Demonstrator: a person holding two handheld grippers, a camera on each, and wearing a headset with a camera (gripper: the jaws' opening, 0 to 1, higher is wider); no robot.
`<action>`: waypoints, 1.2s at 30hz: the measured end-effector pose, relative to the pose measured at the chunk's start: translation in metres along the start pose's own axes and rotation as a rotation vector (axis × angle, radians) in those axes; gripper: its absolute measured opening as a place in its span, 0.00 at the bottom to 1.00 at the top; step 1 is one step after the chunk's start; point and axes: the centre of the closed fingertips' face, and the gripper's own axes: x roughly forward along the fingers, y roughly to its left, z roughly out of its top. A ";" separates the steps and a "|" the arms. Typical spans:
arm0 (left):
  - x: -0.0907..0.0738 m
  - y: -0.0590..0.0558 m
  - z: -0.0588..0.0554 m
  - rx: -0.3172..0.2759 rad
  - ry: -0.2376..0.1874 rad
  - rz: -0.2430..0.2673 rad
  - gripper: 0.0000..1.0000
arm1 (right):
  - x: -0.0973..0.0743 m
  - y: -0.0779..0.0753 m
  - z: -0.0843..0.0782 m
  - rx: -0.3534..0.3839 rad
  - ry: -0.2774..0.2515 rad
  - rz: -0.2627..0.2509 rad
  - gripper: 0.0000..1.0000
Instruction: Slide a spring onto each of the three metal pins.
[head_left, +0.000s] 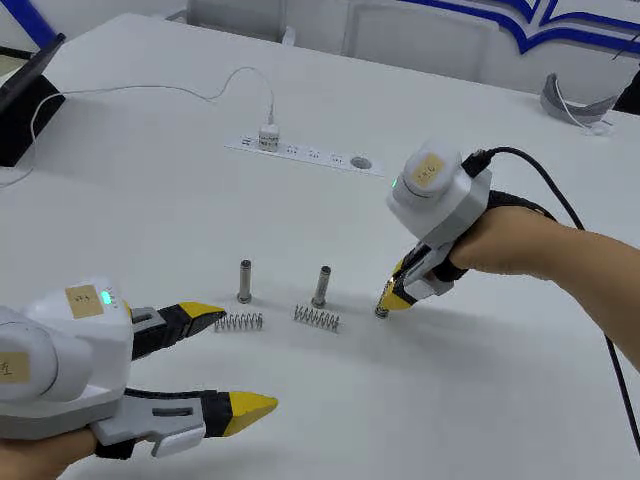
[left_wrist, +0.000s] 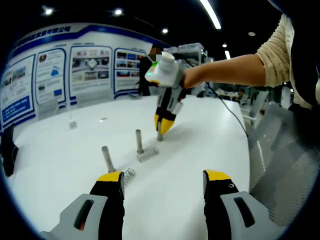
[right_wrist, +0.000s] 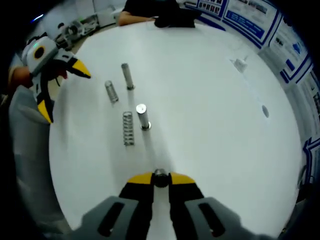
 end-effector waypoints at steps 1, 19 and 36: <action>0.000 0.000 0.000 0.000 0.000 0.000 0.65 | 0.000 0.000 0.000 -0.001 0.000 0.000 0.13; 0.000 -0.001 0.003 0.003 -0.003 -0.002 0.65 | -0.007 -0.003 0.004 -0.034 -0.032 -0.030 0.26; 0.000 -0.002 0.007 0.021 -0.004 -0.006 0.64 | -0.018 0.023 0.036 -0.108 -0.079 -0.010 0.24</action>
